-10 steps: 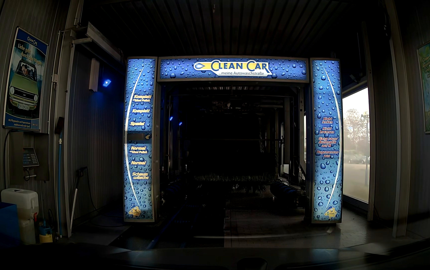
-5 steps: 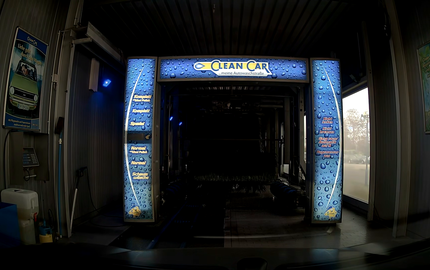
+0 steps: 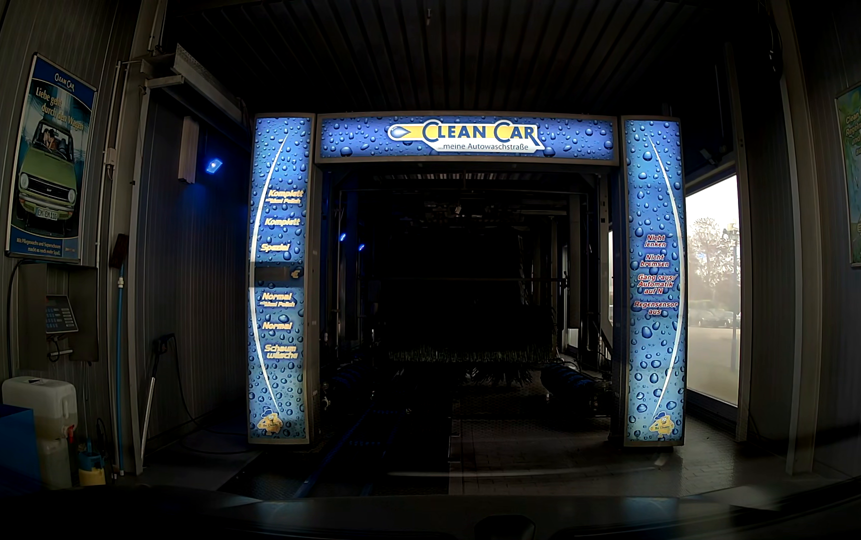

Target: Follow the waypoints while adhering to traffic rules and regulations

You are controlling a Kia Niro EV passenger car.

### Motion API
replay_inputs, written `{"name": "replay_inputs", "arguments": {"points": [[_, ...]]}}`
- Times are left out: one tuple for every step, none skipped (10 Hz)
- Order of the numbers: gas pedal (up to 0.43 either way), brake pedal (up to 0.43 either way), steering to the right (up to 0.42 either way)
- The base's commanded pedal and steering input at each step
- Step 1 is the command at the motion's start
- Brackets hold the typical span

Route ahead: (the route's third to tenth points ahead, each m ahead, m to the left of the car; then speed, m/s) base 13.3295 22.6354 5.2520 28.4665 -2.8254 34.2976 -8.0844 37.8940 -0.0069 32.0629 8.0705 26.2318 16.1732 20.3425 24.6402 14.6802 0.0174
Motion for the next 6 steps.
{"name": "replay_inputs", "arguments": {"points": [[0.0,0.305,-0.015],[0.0,0.311,-0.014],[0.0,0.305,-0.014],[0.0,0.311,-0.015],[0.0,0.311,-0.014],[0.0,0.311,-0.014]]}}
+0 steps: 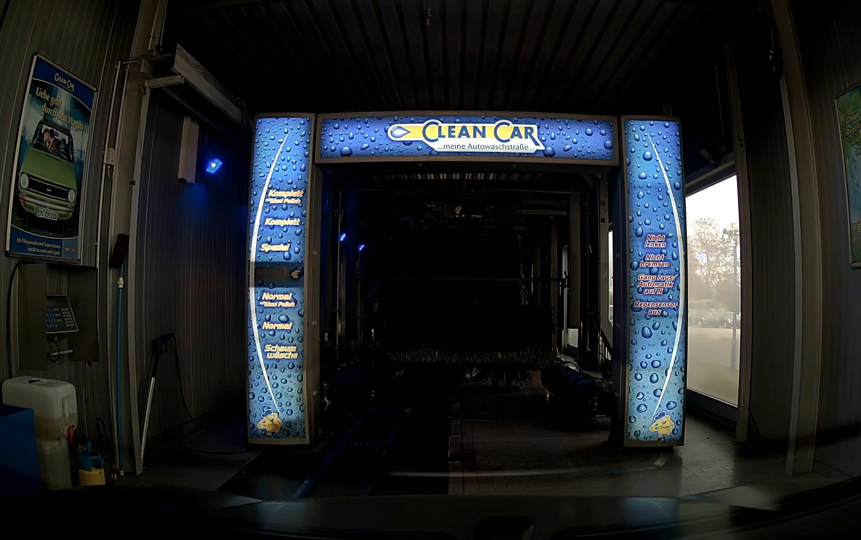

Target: Follow the waypoints while adhering to traffic rules and regulations

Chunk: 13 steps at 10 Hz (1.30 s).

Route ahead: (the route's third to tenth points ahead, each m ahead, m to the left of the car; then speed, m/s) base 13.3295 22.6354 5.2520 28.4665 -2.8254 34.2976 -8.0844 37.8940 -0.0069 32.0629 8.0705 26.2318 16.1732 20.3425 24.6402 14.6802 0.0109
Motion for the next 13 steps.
{"name": "replay_inputs", "arguments": {"points": [[0.0,0.311,-0.014],[0.0,0.311,-0.014],[0.0,0.311,-0.015],[0.0,0.311,-0.014],[0.0,0.311,-0.014],[0.0,0.311,-0.014],[0.0,0.311,-0.014],[0.0,0.311,-0.014],[0.0,0.311,-0.014],[0.0,0.311,-0.014],[0.0,0.317,-0.014],[0.0,0.311,-0.014],[0.0,0.311,-0.014]]}}
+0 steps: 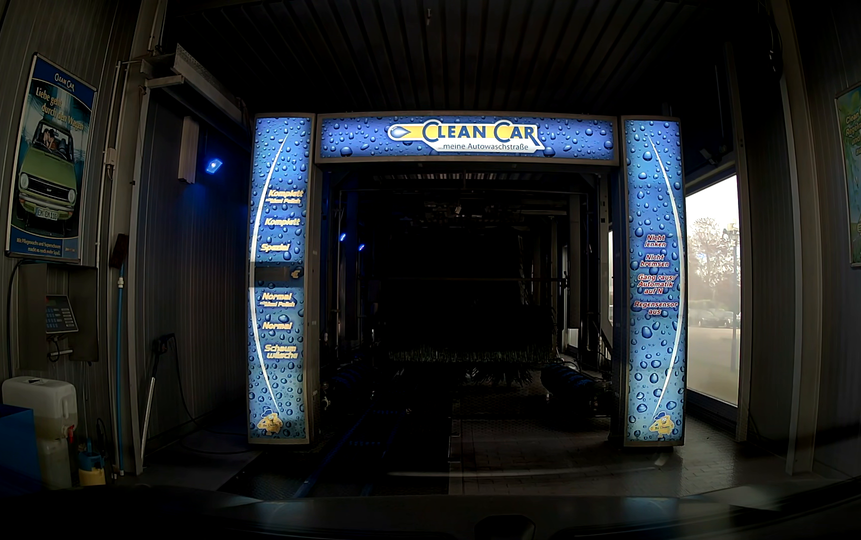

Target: Follow the waypoints while adhering to traffic rules and regulations

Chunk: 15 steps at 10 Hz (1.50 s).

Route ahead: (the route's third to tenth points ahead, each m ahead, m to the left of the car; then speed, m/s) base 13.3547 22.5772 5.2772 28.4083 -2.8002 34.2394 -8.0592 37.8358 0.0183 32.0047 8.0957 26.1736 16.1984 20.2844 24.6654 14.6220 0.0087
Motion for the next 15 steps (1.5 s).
{"name": "replay_inputs", "arguments": {"points": [[0.0,0.317,-0.014],[0.0,0.311,-0.014],[0.0,0.311,-0.014],[0.0,0.287,-0.014],[0.0,0.256,-0.014],[0.0,0.22,-0.014],[0.0,0.177,-0.015],[0.0,0.085,-0.014],[0.0,0.043,-0.014],[0.0,0.006,-0.014],[0.0,0.006,-0.015],[0.0,0.006,-0.014],[0.0,0.006,-0.014],[0.0,0.006,-0.014],[0.0,0.0,-0.015]]}}
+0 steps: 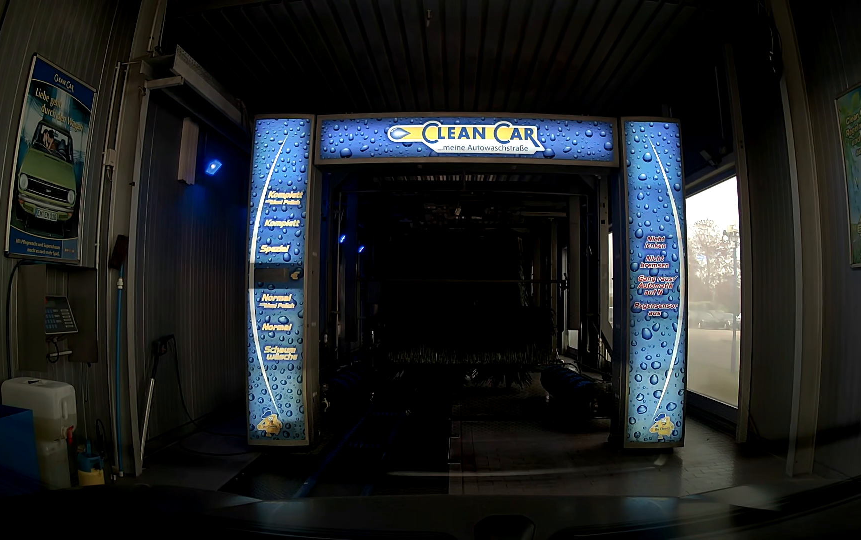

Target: Follow the waypoints while adhering to traffic rules and regulations

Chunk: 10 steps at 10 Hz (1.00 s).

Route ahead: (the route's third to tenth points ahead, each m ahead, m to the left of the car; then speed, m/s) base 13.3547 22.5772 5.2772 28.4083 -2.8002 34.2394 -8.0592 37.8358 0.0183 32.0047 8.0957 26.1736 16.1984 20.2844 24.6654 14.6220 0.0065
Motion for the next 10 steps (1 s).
{"name": "replay_inputs", "arguments": {"points": [[0.0,0.006,-0.014],[0.0,0.006,-0.014],[0.0,0.006,-0.014],[0.0,0.0,-0.014],[0.0,0.0,-0.014],[0.0,0.0,-0.015],[0.0,0.006,-0.014],[0.0,0.0,-0.014],[0.0,0.006,-0.014],[0.0,0.006,-0.014]]}}
